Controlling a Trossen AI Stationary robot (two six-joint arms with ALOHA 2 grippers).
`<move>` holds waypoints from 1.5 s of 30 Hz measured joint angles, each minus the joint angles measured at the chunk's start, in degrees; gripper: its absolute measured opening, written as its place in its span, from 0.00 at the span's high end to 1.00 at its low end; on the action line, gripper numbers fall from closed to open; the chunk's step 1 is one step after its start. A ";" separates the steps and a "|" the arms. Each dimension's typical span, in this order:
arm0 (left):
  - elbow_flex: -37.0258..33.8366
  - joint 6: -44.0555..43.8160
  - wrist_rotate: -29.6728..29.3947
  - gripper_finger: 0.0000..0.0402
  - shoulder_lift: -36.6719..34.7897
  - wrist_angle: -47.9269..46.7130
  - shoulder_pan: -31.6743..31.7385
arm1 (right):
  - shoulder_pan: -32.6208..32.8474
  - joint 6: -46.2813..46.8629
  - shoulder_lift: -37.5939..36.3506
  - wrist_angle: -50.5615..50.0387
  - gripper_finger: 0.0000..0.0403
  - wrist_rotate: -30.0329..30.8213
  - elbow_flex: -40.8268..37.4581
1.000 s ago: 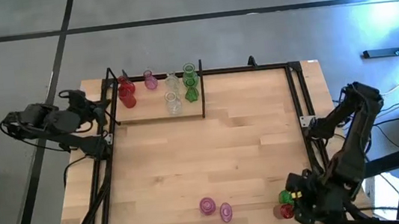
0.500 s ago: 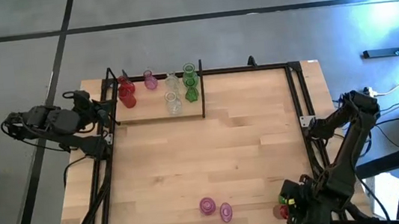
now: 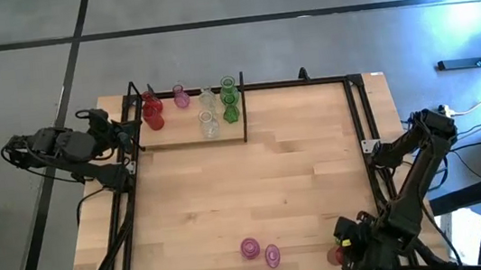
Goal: Sort vases onto shelf
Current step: Put the red vase on the shelf aligned with the other red vases
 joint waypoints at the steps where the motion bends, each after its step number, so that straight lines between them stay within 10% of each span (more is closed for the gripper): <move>1: 0.01 0.01 0.00 1.00 0.00 0.24 0.02 | -0.53 -0.42 -0.04 -0.04 0.96 0.01 -0.03; 23: -0.01 29.70 22.15 1.00 4.77 26.13 0.01 | -29.88 -38.73 -0.89 -0.15 0.99 -1.03 -0.18; 45: -0.02 42.11 34.00 1.00 30.84 26.14 0.10 | -58.52 -60.36 -0.89 17.37 1.00 -11.98 -0.22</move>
